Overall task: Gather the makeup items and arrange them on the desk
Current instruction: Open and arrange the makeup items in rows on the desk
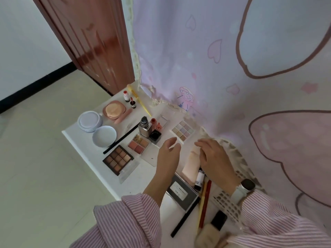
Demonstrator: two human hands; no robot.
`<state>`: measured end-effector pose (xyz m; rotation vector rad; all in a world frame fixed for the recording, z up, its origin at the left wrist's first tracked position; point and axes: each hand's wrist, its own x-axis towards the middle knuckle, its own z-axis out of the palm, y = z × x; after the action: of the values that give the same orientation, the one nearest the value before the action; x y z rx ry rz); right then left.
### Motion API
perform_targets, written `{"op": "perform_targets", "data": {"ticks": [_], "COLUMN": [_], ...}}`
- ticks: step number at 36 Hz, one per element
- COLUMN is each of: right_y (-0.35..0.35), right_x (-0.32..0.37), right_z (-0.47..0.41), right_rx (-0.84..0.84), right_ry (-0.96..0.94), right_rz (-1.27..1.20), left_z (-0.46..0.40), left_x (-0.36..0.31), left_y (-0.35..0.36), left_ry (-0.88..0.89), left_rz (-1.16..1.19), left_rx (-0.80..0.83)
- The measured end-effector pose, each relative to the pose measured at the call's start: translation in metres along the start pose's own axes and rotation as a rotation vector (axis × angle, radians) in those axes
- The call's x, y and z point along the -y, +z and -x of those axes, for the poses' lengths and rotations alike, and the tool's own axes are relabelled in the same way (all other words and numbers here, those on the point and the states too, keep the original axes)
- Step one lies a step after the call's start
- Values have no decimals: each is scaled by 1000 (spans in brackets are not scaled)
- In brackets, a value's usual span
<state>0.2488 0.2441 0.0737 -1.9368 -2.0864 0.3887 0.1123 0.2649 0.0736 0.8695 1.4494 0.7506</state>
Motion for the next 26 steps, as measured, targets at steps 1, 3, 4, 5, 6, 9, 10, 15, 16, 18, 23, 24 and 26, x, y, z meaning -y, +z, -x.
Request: {"op": "perform_targets", "data": {"ticks": [1,3,4,5,6,9,10,15,16,18,23,24,26], "right_y": [3,9,13,17,21,36,42,65,68,72,73,73,71], "right_x": [0,3,6,9,13,26,29,37,38,41,45,45,45], "right_z": [9,26,37,45,51,72,77,89,90,91,89,89,89], "right_rx": [-37,-56,-27,1,29,109,136,224,220,205,183,186,186], "right_ry": [-23,-75,-105,-132,-151,-183,-182,-110,-104,-91,-74,-77,-80], "right_rz": [-4,9,26,47,72,193,230,359,370,383,384,388,378], "left_z": [9,25,34,41,45,60,64,79,81,84,89,90,92], "left_x": [3,13,20,27,35,63,72,95,96,98,102,103,104], "left_y": [-4,-10,-13,-16,-19,-28,-31,-45,-48,-52,-59,-60,-62], "left_ry": [36,98,118,142,172,274,288,284,278,265,137,112,85], "left_rz": [-50,-157,-207,-247,-288,-446,-486,-527,-525,-527,-439,-410,-369], "left_rx": [-10,-41,-60,-81,-102,-154,-164,-183,-187,-191,-194,-184,-152]}}
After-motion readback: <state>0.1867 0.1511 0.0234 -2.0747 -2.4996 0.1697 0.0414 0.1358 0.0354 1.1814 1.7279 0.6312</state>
